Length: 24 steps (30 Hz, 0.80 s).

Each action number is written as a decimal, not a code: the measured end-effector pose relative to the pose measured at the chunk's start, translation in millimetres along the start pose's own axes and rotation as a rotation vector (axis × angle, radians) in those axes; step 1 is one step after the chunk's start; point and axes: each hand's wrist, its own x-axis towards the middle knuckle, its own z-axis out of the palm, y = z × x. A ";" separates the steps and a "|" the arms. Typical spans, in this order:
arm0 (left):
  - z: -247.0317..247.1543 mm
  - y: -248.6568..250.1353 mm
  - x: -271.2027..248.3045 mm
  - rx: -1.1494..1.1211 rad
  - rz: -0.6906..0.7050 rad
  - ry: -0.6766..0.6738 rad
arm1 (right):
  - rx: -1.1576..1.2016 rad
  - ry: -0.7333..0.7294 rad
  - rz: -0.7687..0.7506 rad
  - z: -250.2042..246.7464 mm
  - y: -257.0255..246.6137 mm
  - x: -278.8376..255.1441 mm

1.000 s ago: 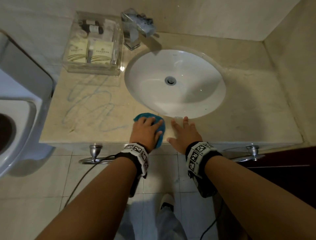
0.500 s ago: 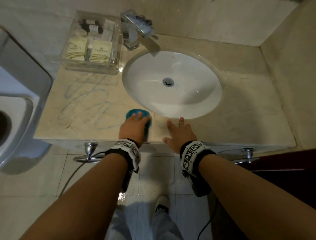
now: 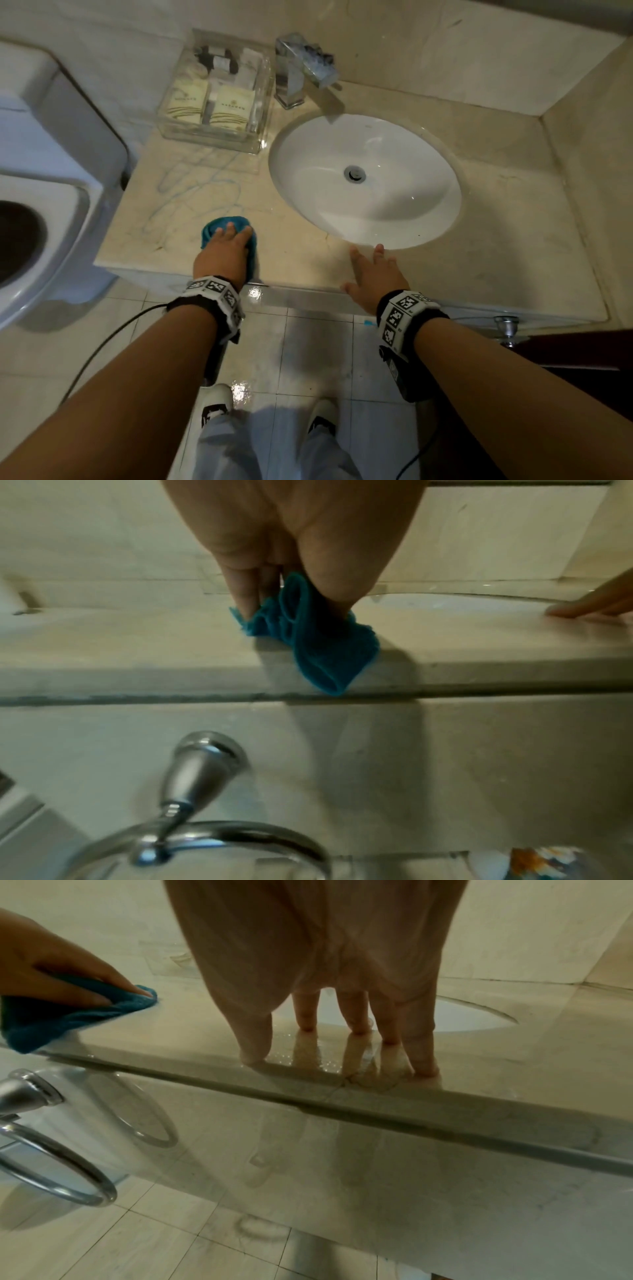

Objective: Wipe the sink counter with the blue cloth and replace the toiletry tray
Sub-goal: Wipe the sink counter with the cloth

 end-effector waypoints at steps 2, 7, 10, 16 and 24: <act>5.9 18.9 1.1 0.018 0.048 0.001 | -0.009 -0.010 0.009 -1.5 -1.6 0.3; 32.6 79.9 -15.7 0.060 0.420 -0.032 | -0.066 0.158 -0.038 -14.3 -28.2 -2.8; 36.9 67.1 -17.6 0.012 0.477 -0.016 | 0.020 0.193 -0.195 -12.4 -60.1 5.2; -4.9 -32.9 -8.6 -0.227 0.167 0.089 | 0.049 0.029 -0.075 1.6 -106.0 19.2; 7.8 -3.0 5.3 0.010 0.288 -0.032 | -0.055 0.028 -0.046 4.1 -108.7 28.9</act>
